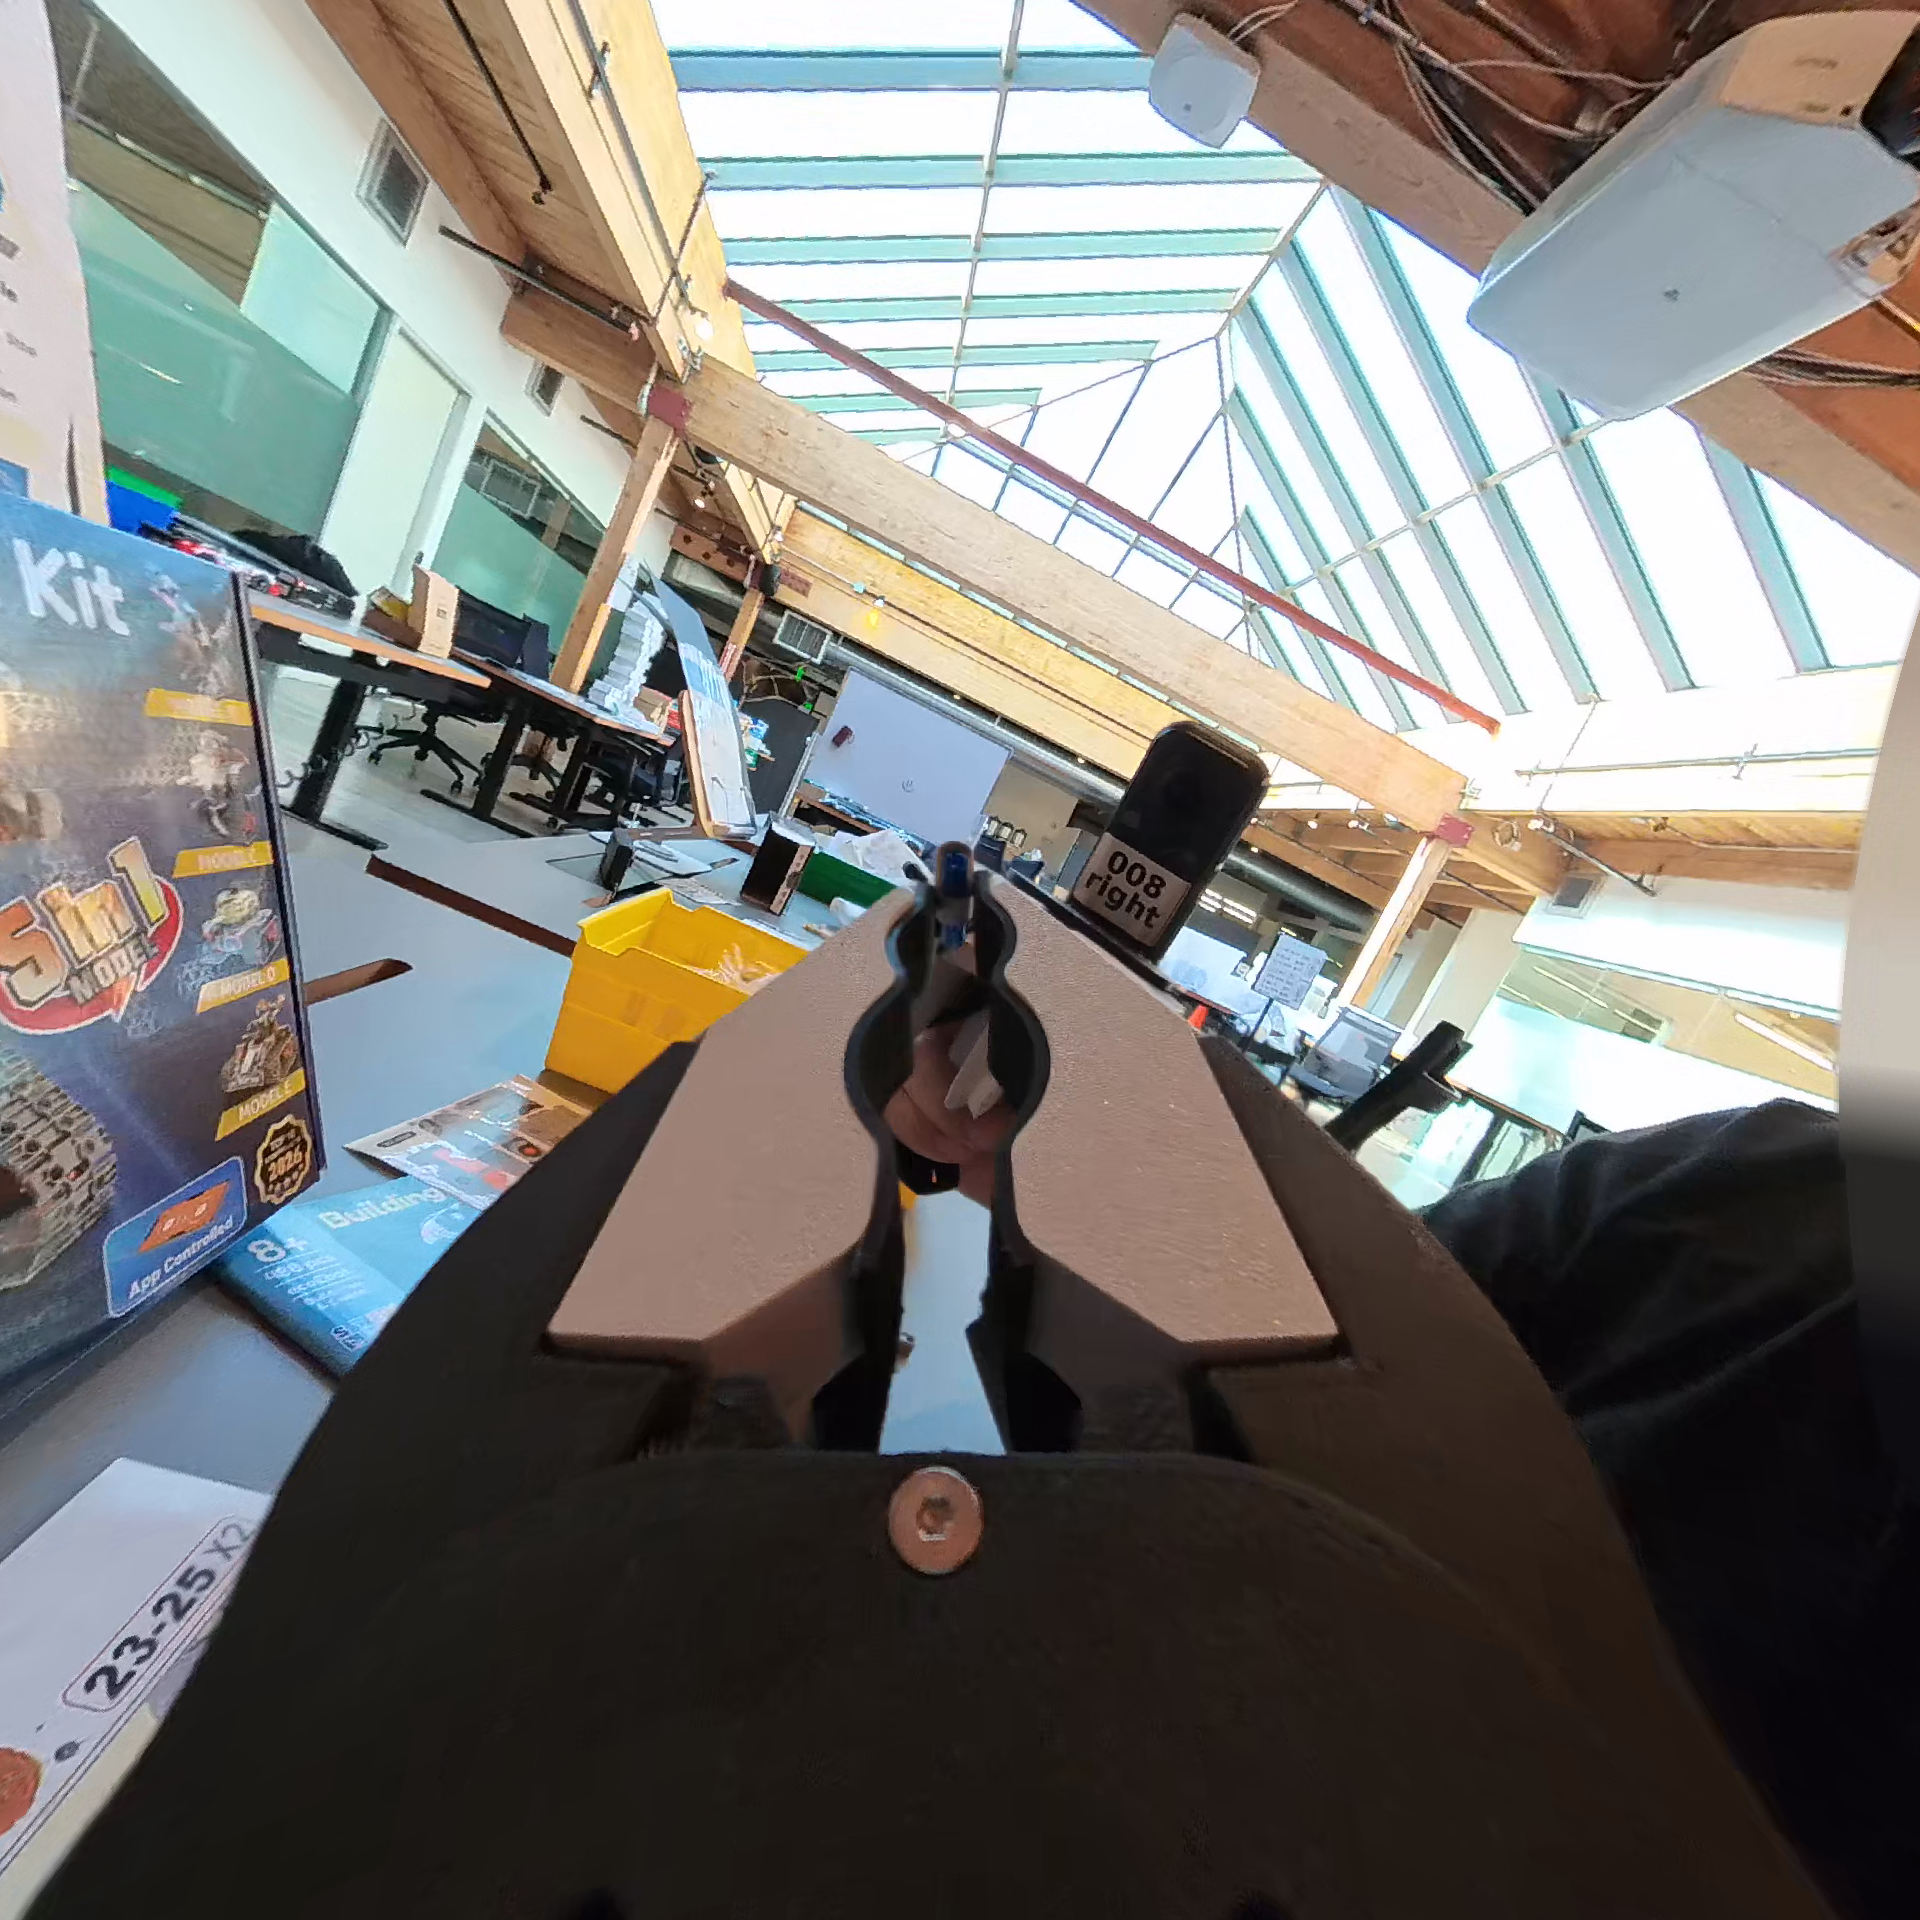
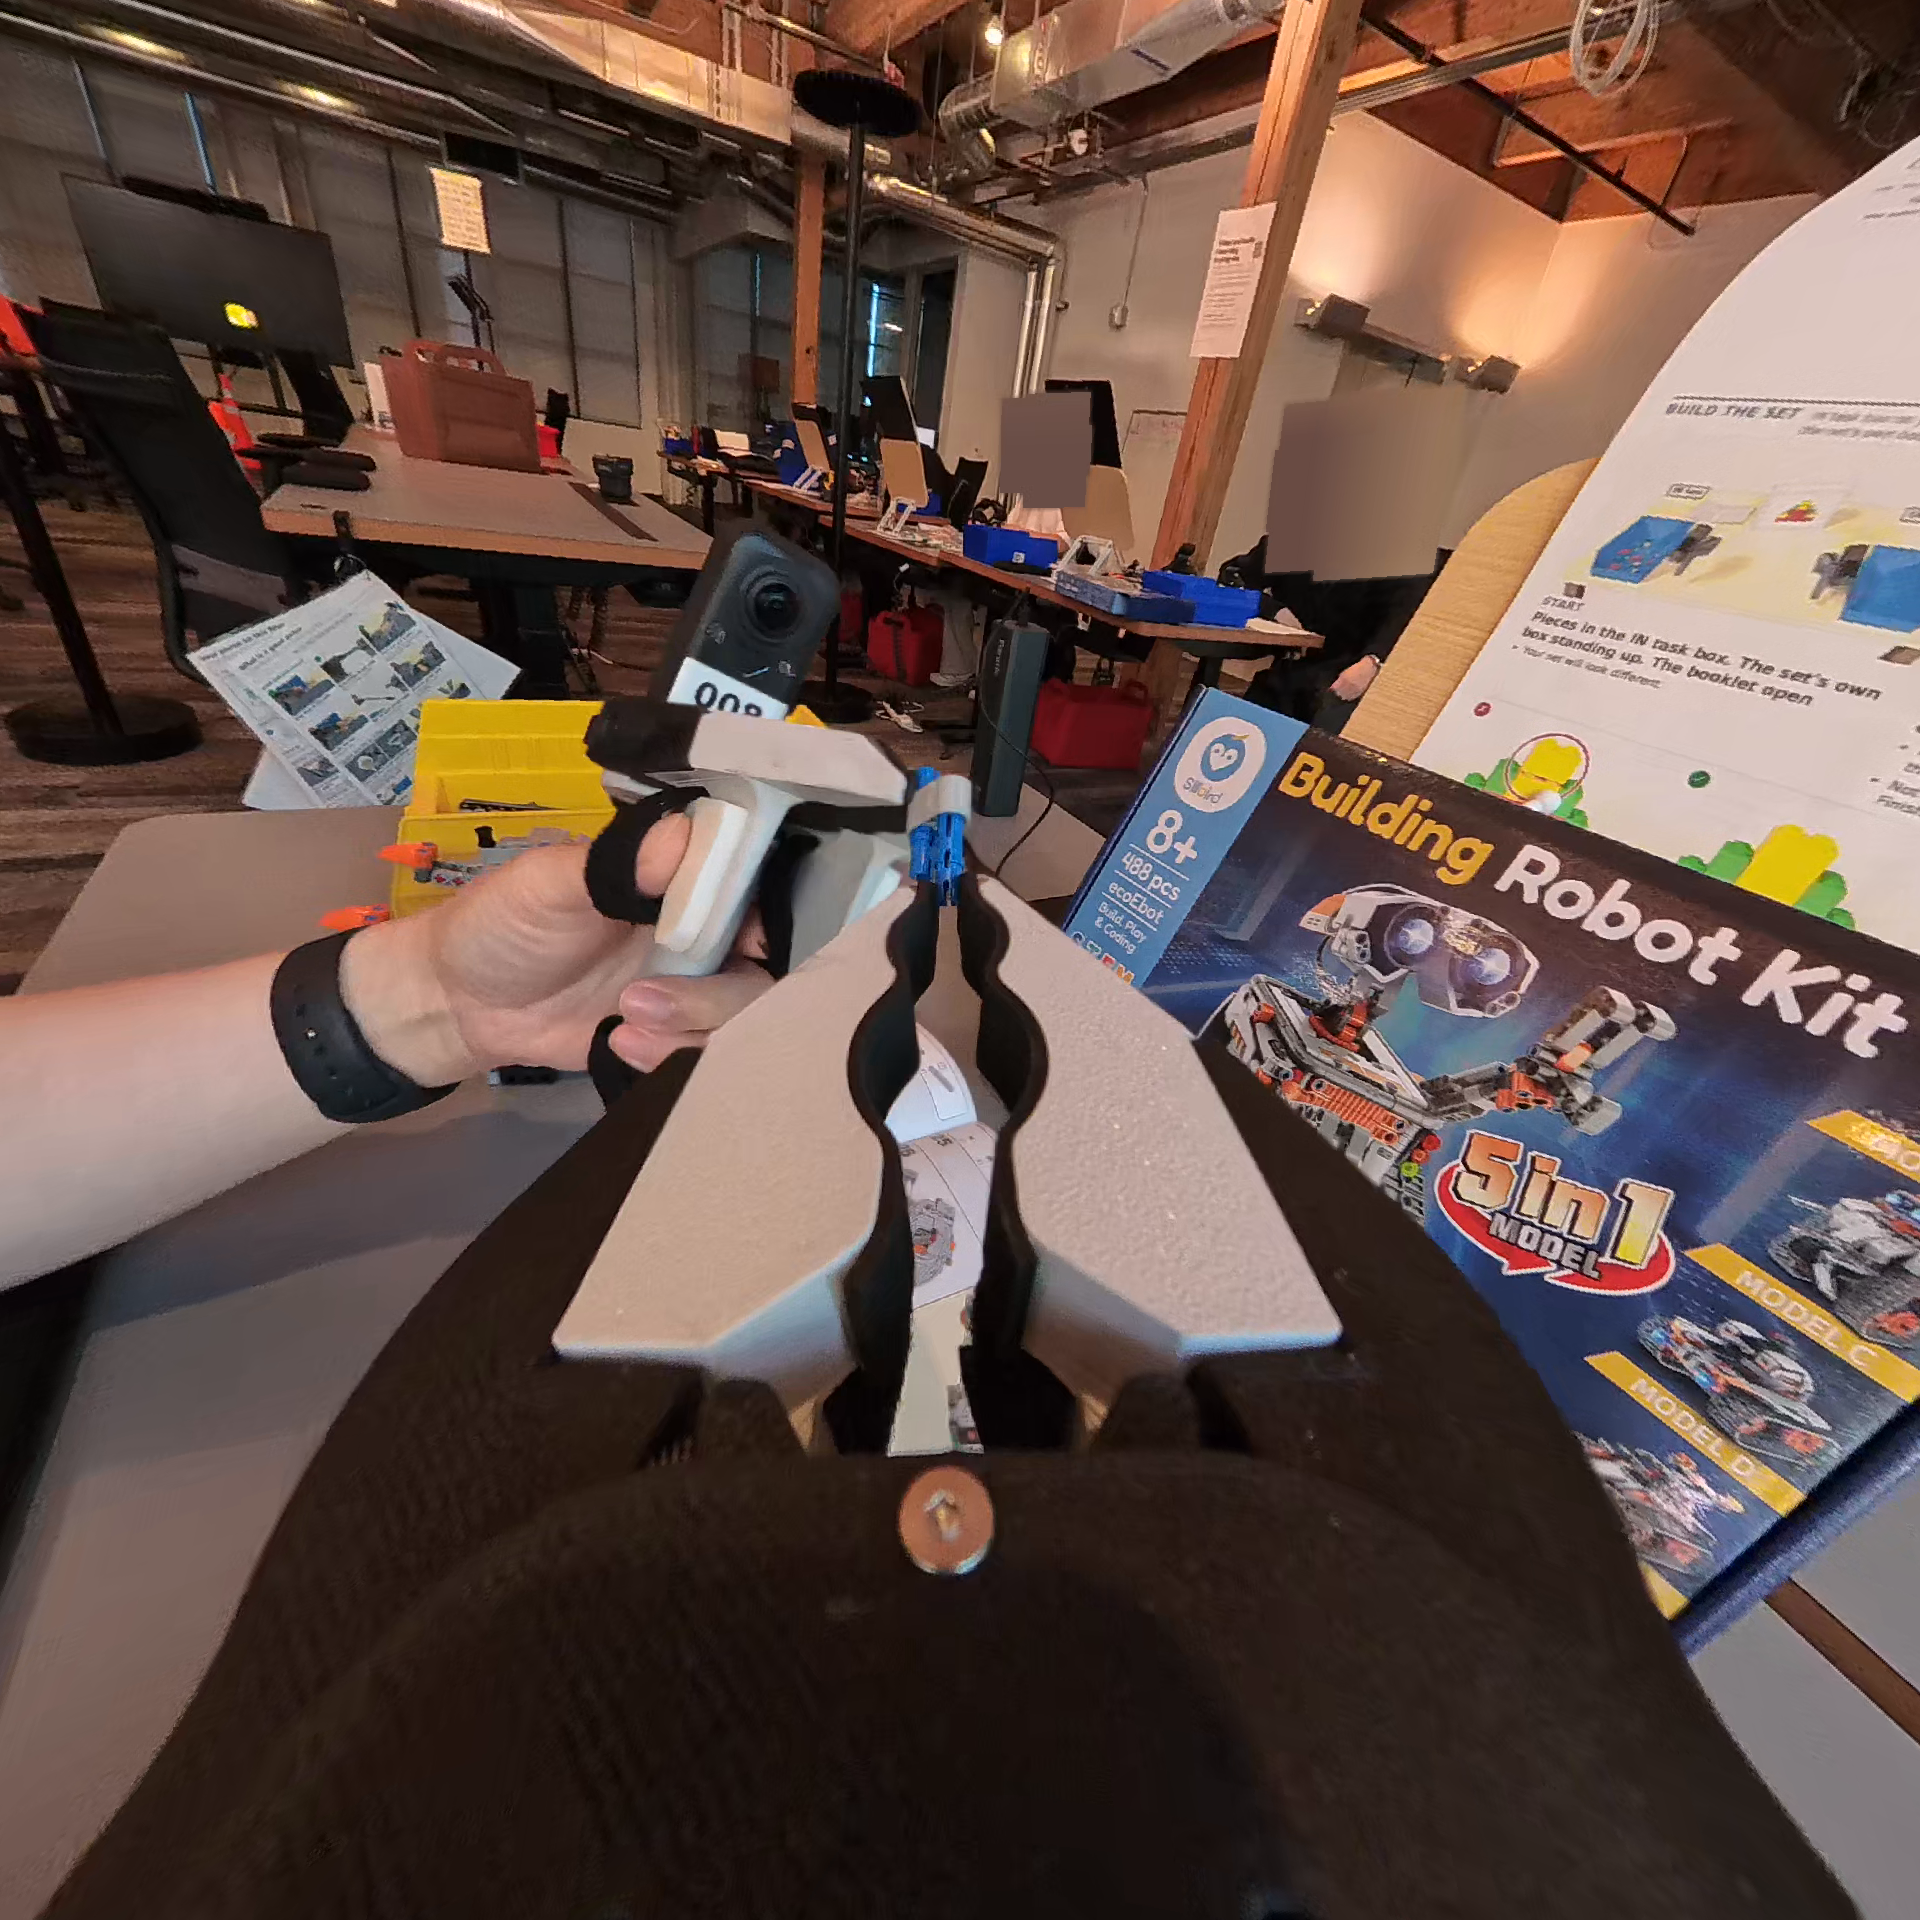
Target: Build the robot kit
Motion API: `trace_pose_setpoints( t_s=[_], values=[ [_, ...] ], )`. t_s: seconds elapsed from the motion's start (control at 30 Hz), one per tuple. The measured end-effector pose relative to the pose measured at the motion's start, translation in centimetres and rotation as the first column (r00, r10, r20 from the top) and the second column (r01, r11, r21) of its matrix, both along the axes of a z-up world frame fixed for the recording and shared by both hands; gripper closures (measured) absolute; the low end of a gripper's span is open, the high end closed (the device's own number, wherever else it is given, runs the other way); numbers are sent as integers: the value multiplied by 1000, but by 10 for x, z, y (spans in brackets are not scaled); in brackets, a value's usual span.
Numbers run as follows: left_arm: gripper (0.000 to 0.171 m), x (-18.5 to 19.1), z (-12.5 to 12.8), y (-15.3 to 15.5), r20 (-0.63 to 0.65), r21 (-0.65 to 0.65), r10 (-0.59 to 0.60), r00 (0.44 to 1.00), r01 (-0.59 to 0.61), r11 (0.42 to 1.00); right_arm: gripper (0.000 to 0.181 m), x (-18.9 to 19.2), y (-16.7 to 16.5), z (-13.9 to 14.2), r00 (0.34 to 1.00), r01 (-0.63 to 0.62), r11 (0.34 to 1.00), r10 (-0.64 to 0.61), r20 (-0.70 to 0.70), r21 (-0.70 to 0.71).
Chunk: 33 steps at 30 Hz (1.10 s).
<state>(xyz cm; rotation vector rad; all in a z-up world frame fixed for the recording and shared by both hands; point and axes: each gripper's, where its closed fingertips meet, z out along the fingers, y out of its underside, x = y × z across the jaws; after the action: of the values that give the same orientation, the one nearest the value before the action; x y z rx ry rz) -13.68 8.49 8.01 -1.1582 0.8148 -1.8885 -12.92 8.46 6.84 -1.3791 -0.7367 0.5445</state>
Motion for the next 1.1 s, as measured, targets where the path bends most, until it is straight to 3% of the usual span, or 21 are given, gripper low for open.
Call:
trace_pose_setpoints(
  t_s=[0.47,0.77,0.87,1.0,1.07,1.1],
  values=[
    [165,2,-4,3,-32,-11,18,999,-19,1000,178,-2,6,-6,999,39,999,-40,-19,-13],
    [154,4,-6,10,-48,-36,61,997,-63,997,178,8,15,-7,990,126,991,-128,-56,-36],
    [140,3,-7,17,-41,-65,84,996,-87,994,178,10,17,-7,988,137,990,-140,-66,-42],
    [148,6,-10,17,-58,-57,86,995,-89,994,178,7,16,-7,990,119,992,-122,-71,-43],
    [167,7,-11,14,-56,-44,76,996,-78,996,178,5,15,-8,991,115,992,-118,-69,-42],
    [167,7,-10,13,-43,-48,65,997,-67,997,178,5,15,-8,991,112,993,-115,-67,-41]
  ],
)
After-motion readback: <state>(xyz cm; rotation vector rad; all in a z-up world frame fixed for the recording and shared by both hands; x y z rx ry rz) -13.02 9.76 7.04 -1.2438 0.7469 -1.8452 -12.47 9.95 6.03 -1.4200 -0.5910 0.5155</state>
